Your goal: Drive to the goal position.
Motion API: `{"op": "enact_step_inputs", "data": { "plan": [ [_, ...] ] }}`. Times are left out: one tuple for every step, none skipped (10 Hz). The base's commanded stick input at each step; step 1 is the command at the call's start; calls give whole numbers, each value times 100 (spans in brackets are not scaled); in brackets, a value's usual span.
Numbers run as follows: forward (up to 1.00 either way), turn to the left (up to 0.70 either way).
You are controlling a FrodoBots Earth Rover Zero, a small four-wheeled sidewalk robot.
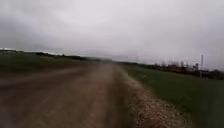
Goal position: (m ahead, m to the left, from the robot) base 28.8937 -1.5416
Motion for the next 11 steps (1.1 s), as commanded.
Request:
{"op": "enact_step_inputs", "data": {
  "plan": [
    [85, 0],
    [85, 0],
    [85, 0],
    [85, 0],
    [85, 0],
    [85, 0],
    [85, 0],
    [85, 0],
    [85, 0],
    [85, 0],
    [85, 0]
  ]
}}
